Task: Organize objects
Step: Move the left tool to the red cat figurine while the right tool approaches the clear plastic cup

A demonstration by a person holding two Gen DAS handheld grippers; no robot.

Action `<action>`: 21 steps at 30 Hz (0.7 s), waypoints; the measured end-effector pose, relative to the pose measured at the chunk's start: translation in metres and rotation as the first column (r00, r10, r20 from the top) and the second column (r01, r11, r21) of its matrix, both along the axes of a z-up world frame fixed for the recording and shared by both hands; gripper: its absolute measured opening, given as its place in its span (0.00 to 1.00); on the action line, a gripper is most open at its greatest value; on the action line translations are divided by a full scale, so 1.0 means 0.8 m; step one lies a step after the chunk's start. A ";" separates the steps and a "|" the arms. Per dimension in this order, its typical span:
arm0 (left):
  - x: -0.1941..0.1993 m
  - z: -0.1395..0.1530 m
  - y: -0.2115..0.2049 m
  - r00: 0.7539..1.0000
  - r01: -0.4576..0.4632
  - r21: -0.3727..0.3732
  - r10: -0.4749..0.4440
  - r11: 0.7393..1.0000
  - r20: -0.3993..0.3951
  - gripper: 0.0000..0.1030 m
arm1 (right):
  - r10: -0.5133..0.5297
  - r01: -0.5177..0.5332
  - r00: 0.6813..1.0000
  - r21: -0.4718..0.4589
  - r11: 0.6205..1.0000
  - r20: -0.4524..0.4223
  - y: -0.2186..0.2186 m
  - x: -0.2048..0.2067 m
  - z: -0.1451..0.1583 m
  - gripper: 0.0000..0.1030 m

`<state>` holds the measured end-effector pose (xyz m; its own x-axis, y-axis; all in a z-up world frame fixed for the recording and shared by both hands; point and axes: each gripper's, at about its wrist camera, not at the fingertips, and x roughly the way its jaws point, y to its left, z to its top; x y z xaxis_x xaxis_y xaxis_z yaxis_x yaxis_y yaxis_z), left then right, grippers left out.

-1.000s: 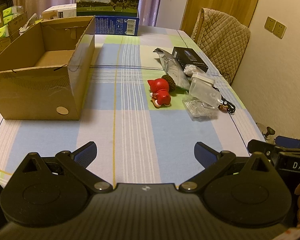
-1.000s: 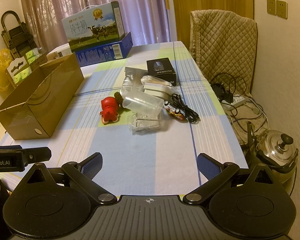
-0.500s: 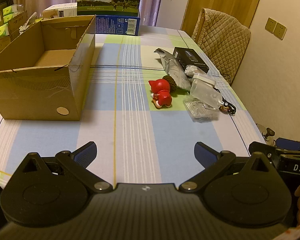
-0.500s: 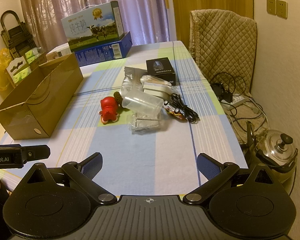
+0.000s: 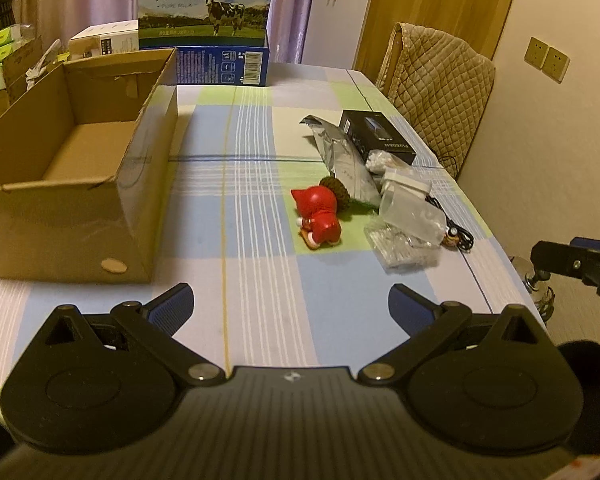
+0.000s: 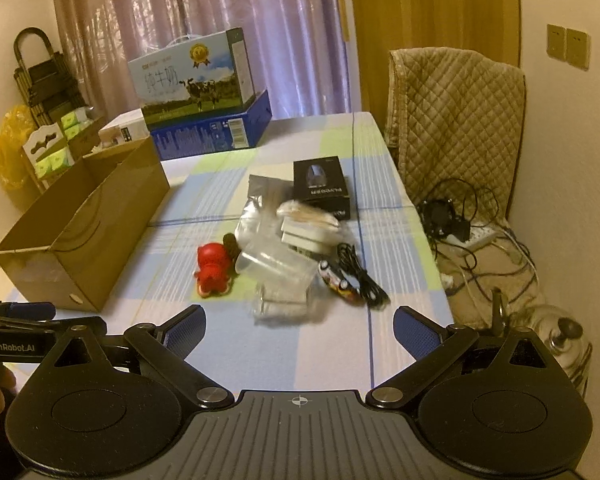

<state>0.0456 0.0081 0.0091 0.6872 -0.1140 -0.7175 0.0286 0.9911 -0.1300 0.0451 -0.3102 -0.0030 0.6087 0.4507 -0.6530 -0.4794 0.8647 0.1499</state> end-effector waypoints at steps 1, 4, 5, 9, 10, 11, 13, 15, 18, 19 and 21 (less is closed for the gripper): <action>0.005 0.001 0.000 1.000 -0.001 0.005 0.001 1.000 0.003 0.99 | -0.001 0.001 1.000 0.003 1.000 -0.005 0.004 0.004 0.000 0.92; 0.020 0.003 0.003 1.000 -0.007 0.015 0.006 1.000 0.013 0.99 | -0.023 0.024 0.999 0.022 0.999 -0.027 0.016 0.017 -0.003 0.89; 0.026 0.003 0.005 1.000 -0.008 0.013 0.008 1.000 0.012 0.99 | -0.031 0.032 0.999 0.030 0.999 -0.035 0.021 0.020 -0.005 0.89; 0.049 -0.002 0.009 1.000 -0.005 0.022 0.005 1.000 0.008 0.99 | -0.061 0.063 0.997 0.046 0.997 -0.041 0.045 0.030 -0.018 0.88; 0.055 -0.005 0.010 1.000 -0.004 0.021 0.003 1.000 0.005 0.99 | -0.072 0.074 0.997 0.054 0.996 -0.042 0.050 0.034 -0.021 0.88; 0.061 -0.008 0.011 1.000 -0.002 0.021 0.002 1.000 0.001 0.99 | -0.085 0.088 0.995 0.065 0.994 -0.045 0.055 0.038 -0.026 0.88; 0.073 -0.016 0.009 1.000 0.001 0.038 0.000 0.999 -0.010 0.99 | -0.112 0.117 0.992 0.082 0.990 -0.054 0.063 0.050 -0.033 0.88; 0.083 -0.025 0.007 1.000 -0.001 0.052 0.002 0.999 -0.016 0.99 | -0.128 0.134 0.990 0.093 0.987 -0.064 0.070 0.061 -0.041 0.88; 0.096 -0.038 0.009 1.000 -0.016 0.045 0.017 0.999 -0.022 0.99 | -0.160 0.167 0.984 0.089 0.982 -0.082 0.082 0.080 -0.056 0.88; 0.100 -0.043 0.010 0.999 -0.021 0.037 0.022 0.999 -0.029 0.99 | -0.170 0.178 0.981 0.083 0.981 -0.090 0.087 0.087 -0.062 0.88; 0.107 -0.053 0.011 0.999 -0.023 0.027 0.024 0.999 -0.041 0.99 | -0.179 0.186 0.979 0.072 0.980 -0.099 0.097 0.098 -0.072 0.88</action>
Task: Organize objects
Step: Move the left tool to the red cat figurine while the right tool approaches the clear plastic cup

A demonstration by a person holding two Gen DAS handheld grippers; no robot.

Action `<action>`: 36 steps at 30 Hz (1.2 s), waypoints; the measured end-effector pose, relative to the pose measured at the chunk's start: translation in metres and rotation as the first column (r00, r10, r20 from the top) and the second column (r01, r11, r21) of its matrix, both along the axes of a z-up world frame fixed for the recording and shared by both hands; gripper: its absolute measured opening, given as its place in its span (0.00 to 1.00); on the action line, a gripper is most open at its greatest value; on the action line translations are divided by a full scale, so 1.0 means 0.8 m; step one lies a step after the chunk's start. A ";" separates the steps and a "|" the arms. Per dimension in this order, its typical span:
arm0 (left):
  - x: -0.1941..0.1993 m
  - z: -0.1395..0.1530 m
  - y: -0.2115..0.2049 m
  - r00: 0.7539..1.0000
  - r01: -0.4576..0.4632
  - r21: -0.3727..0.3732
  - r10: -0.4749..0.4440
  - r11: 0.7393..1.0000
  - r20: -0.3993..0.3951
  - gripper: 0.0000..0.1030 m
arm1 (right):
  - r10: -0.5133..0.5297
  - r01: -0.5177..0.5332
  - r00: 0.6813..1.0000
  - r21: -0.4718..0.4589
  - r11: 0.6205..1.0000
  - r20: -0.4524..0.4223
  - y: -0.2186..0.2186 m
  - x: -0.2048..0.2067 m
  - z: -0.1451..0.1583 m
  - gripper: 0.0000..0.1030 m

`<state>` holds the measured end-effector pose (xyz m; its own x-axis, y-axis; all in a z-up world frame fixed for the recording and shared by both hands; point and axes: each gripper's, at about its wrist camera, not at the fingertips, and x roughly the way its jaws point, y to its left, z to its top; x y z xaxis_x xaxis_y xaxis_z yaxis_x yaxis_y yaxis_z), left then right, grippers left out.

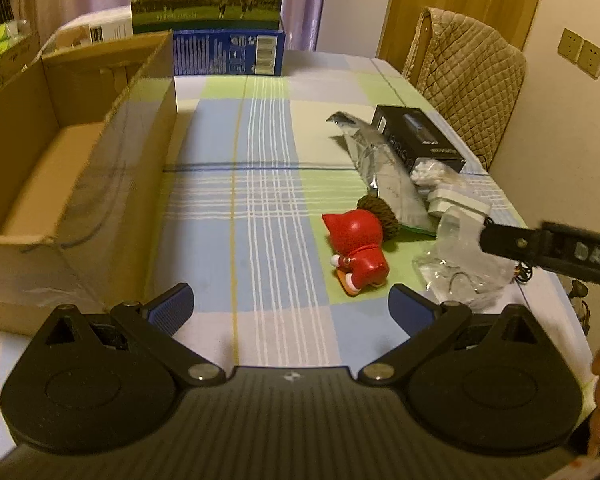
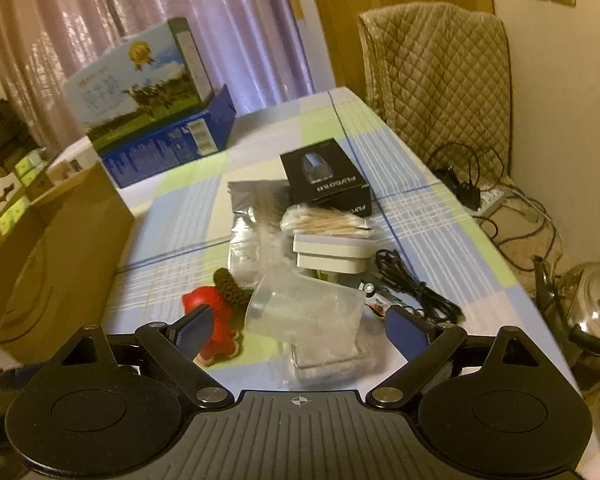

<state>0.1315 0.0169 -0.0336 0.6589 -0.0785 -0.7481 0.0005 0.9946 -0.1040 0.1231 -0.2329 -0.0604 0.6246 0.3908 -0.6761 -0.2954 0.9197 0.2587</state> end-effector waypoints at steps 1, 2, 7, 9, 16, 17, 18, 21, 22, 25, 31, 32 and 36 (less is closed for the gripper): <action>0.002 -0.004 0.000 1.000 0.000 -0.003 0.000 1.000 -0.003 0.99 | -0.003 0.003 1.000 -0.009 1.000 -0.001 0.005 0.004 -0.005 0.88; 0.004 -0.007 0.001 1.000 0.000 -0.007 0.000 1.000 -0.004 0.99 | -0.007 0.007 1.000 -0.022 1.000 -0.003 0.010 0.009 -0.010 0.88; 0.009 -0.023 0.007 1.000 -0.018 -0.038 0.018 0.999 -0.014 0.99 | -0.026 0.025 0.999 -0.046 0.999 -0.019 0.024 0.029 -0.029 0.88; 0.011 -0.026 0.010 1.000 -0.023 -0.048 0.022 0.999 -0.017 0.99 | -0.038 0.037 0.999 -0.053 0.998 -0.028 0.026 0.034 -0.033 0.77; 0.020 -0.032 0.009 1.000 -0.012 -0.063 0.011 0.998 -0.018 0.99 | 0.003 -0.005 1.000 -0.077 0.997 -0.030 0.029 0.036 -0.032 0.68; 0.022 -0.032 0.008 1.000 -0.005 -0.067 0.004 0.998 -0.016 0.99 | 0.012 -0.013 1.000 -0.076 0.997 -0.019 0.027 0.035 -0.029 0.68; 0.024 -0.033 0.005 1.000 0.002 -0.069 -0.003 0.998 -0.013 0.99 | 0.017 -0.017 1.000 -0.077 0.997 -0.008 0.026 0.034 -0.025 0.68; 0.033 -0.035 -0.005 1.000 0.026 -0.073 -0.026 0.997 -0.002 0.98 | 0.034 -0.032 0.999 -0.065 0.997 0.024 0.019 0.033 -0.015 0.68; 0.036 -0.036 -0.009 0.999 0.032 -0.074 -0.032 0.997 0.001 0.97 | 0.038 -0.036 0.999 -0.065 0.997 0.030 0.019 0.033 -0.013 0.68; 0.046 -0.040 -0.023 0.998 0.061 -0.076 -0.060 0.995 0.016 0.88 | 0.043 -0.040 0.998 -0.075 0.996 0.051 0.015 0.035 -0.009 0.68; 0.071 -0.054 -0.042 0.994 0.098 -0.054 -0.096 0.994 0.047 0.68 | 0.033 -0.031 0.999 -0.061 0.998 0.041 0.002 0.042 -0.015 0.68; 0.076 -0.057 -0.044 0.994 0.102 -0.054 -0.100 0.993 0.039 0.67 | 0.031 -0.029 0.999 -0.058 0.998 0.036 0.001 0.043 -0.017 0.68; 0.089 -0.067 -0.052 0.992 0.127 -0.036 -0.126 0.991 0.024 0.58 | 0.024 -0.022 0.999 -0.049 0.999 0.028 -0.003 0.044 -0.022 0.68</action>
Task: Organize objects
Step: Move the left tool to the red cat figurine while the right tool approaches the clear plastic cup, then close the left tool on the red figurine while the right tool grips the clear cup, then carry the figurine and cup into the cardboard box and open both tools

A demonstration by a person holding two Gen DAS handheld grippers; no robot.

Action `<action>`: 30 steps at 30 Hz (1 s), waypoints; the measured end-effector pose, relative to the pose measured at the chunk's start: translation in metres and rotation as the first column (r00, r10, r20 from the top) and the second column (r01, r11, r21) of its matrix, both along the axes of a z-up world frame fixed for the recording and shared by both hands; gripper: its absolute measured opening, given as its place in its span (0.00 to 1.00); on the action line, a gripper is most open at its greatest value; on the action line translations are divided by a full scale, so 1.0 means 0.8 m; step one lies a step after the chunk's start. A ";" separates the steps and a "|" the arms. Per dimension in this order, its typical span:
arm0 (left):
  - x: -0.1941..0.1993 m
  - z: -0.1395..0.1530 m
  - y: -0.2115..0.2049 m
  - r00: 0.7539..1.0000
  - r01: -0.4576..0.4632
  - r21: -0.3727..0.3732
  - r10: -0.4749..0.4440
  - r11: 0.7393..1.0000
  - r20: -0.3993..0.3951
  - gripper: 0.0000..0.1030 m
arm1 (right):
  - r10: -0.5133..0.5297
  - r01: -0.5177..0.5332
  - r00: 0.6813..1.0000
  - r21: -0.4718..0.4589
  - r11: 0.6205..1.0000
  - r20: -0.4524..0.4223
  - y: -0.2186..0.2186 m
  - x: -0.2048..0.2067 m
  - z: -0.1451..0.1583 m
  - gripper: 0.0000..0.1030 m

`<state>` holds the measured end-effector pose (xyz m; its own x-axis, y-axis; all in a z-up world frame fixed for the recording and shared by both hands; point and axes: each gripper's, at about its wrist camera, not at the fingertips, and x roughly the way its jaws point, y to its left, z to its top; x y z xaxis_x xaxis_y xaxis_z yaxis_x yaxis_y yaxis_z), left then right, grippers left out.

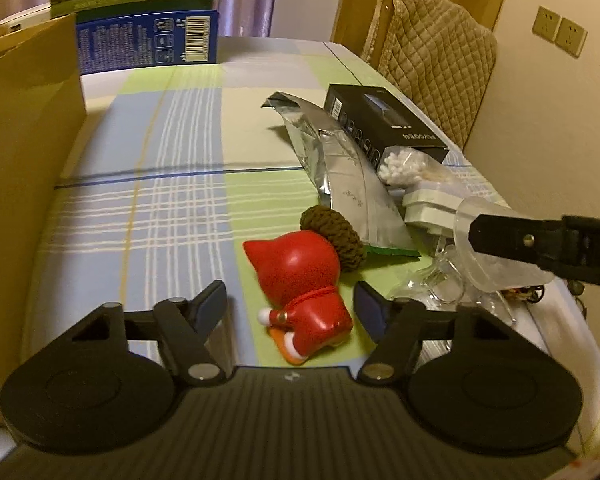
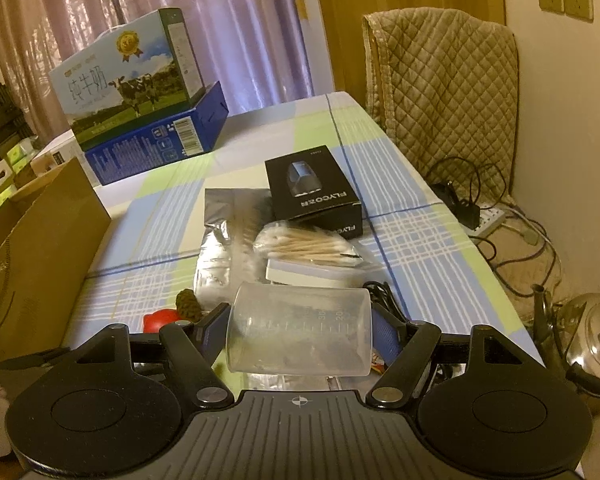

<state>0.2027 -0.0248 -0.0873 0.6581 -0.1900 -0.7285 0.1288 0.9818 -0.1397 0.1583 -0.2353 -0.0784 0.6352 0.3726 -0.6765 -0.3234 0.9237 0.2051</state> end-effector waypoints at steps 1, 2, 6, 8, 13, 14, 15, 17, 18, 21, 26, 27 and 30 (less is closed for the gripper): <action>0.002 -0.001 -0.001 1.000 0.003 0.003 -0.003 1.000 -0.002 0.52 | 0.002 -0.002 1.000 0.002 1.000 -0.002 0.000 0.000 -0.001 0.68; 0.005 -0.002 -0.001 1.000 0.009 0.003 -0.009 1.000 -0.009 0.49 | 0.005 -0.005 1.000 0.002 1.000 -0.003 0.001 0.000 -0.002 0.68; 0.007 0.001 -0.001 0.999 0.019 0.012 -0.018 1.000 -0.043 0.40 | 0.013 -0.013 1.000 0.001 1.000 -0.008 0.002 0.000 -0.005 0.68; 0.001 0.005 0.003 0.999 0.018 0.012 -0.017 1.000 -0.052 0.40 | 0.021 -0.021 1.000 0.000 1.000 -0.006 0.004 -0.001 -0.004 0.68; -0.025 0.015 0.018 0.998 -0.001 0.033 0.003 0.999 -0.061 0.40 | 0.046 -0.046 0.999 -0.008 0.999 -0.005 0.009 -0.009 -0.003 0.68; -0.029 0.018 0.020 0.998 -0.003 0.035 0.005 0.999 -0.060 0.40 | 0.048 -0.048 0.999 -0.008 0.999 -0.006 0.009 -0.012 -0.002 0.68; -0.035 0.022 0.023 0.998 -0.004 0.035 0.006 0.999 -0.060 0.40 | 0.050 -0.050 0.999 -0.008 0.999 -0.007 0.009 -0.014 -0.001 0.68; -0.045 0.031 0.027 0.998 -0.004 0.034 0.006 0.999 -0.056 0.40 | 0.054 -0.054 0.999 -0.012 0.998 -0.003 0.010 -0.021 0.003 0.68; -0.050 0.037 0.029 0.999 -0.003 0.034 0.004 0.999 -0.051 0.40 | 0.055 -0.055 0.998 -0.012 0.998 -0.001 0.010 -0.024 0.005 0.68; -0.065 0.058 0.031 1.000 0.000 0.034 0.001 0.999 -0.031 0.40 | 0.054 -0.054 0.998 -0.009 0.998 0.012 0.010 -0.035 0.019 0.68; -0.089 0.100 0.039 1.000 0.014 0.032 -0.014 0.999 0.019 0.40 | 0.070 -0.070 0.996 0.002 0.998 0.050 0.013 -0.055 0.054 0.68; -0.094 0.111 0.042 0.999 0.019 0.030 -0.020 0.999 0.030 0.40 | 0.076 -0.077 0.995 0.005 0.997 0.060 0.016 -0.060 0.062 0.68; -0.105 0.140 0.059 0.998 0.006 0.038 -0.008 0.999 0.063 0.40 | 0.106 -0.109 0.990 0.025 0.994 0.088 0.031 -0.070 0.088 0.68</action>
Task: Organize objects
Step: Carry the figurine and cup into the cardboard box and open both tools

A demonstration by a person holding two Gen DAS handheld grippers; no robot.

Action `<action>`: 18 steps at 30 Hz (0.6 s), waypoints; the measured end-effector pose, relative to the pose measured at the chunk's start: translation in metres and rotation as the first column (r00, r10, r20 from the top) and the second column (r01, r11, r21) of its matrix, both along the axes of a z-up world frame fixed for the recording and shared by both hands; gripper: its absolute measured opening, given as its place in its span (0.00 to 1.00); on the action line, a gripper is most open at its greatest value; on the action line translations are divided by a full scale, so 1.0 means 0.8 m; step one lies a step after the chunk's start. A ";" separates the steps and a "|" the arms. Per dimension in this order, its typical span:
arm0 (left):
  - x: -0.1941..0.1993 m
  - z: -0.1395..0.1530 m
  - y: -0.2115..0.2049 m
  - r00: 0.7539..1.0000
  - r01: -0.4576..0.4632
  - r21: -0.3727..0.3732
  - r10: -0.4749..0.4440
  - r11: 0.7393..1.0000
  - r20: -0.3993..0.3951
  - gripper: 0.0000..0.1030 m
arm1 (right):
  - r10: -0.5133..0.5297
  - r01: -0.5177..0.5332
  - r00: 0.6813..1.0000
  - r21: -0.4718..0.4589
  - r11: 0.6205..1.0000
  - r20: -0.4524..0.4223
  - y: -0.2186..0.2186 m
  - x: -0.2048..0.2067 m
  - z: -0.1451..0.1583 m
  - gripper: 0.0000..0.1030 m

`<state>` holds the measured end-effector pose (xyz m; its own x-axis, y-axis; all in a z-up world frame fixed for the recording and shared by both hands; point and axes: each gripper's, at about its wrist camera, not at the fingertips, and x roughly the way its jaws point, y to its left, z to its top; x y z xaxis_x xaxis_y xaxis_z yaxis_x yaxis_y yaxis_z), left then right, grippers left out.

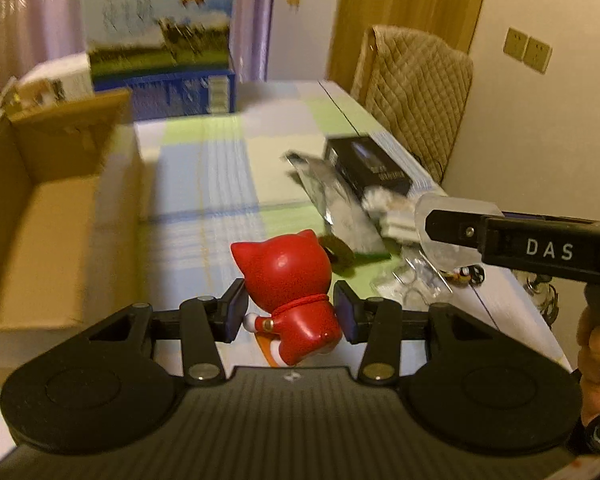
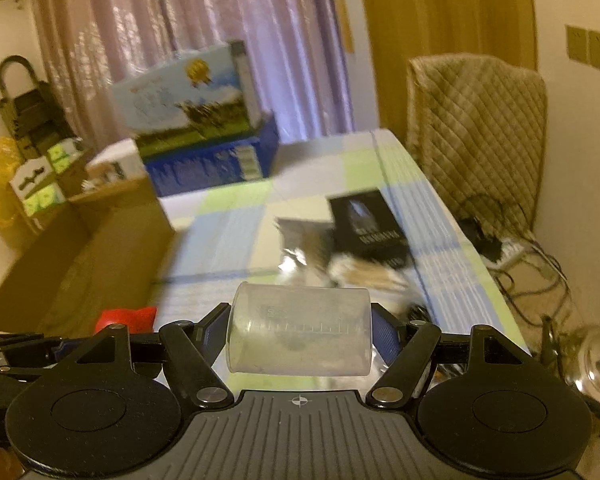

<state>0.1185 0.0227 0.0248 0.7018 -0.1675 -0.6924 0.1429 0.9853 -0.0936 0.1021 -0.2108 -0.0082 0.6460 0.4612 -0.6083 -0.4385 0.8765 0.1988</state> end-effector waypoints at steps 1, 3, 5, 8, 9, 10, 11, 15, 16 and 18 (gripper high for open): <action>-0.003 0.011 0.009 1.000 -0.009 -0.002 0.009 1.000 0.011 0.40 | 0.012 -0.012 1.000 0.009 1.000 0.005 0.006 -0.004 0.007 0.68; -0.010 0.033 0.028 0.999 -0.029 0.008 0.029 1.000 0.039 0.40 | 0.047 -0.047 0.999 0.034 0.998 0.013 0.025 -0.010 0.022 0.68; -0.015 0.053 0.051 0.997 -0.053 0.024 0.051 0.998 0.064 0.40 | 0.089 -0.090 0.996 0.050 0.995 0.025 0.048 -0.016 0.035 0.68; -0.021 0.081 0.098 0.991 -0.104 0.058 0.099 0.993 0.093 0.40 | 0.161 -0.163 0.986 0.077 0.984 0.032 0.091 -0.022 0.052 0.68; -0.023 0.088 0.116 0.988 -0.123 0.073 0.116 0.990 0.100 0.40 | 0.184 -0.186 0.982 0.083 0.979 0.033 0.107 -0.024 0.055 0.68; -0.024 0.093 0.133 0.986 -0.140 0.085 0.131 0.987 0.102 0.40 | 0.207 -0.209 0.978 0.091 0.974 0.031 0.123 -0.025 0.058 0.68; -0.023 0.097 0.150 0.985 -0.151 0.091 0.142 0.984 0.097 0.40 | 0.232 -0.234 0.972 0.098 0.967 0.030 0.140 -0.026 0.060 0.68; -0.015 0.097 0.213 0.981 -0.190 0.147 0.182 0.971 0.064 0.40 | 0.320 -0.316 0.947 0.138 0.939 -0.010 0.205 -0.024 0.057 0.68; -0.012 0.093 0.227 0.980 -0.197 0.149 0.191 0.969 0.050 0.40 | 0.331 -0.325 0.943 0.139 0.935 -0.019 0.218 -0.022 0.054 0.68; -0.007 0.083 0.252 0.979 -0.206 0.157 0.204 0.966 0.026 0.40 | 0.356 -0.348 0.934 0.138 0.927 -0.035 0.244 -0.022 0.047 0.68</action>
<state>0.1127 0.2240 0.0915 0.7165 0.0912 -0.6916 -0.0633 0.9958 0.0657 0.0842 -0.0157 0.0294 0.3933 0.7282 -0.5613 -0.6982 0.6337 0.3330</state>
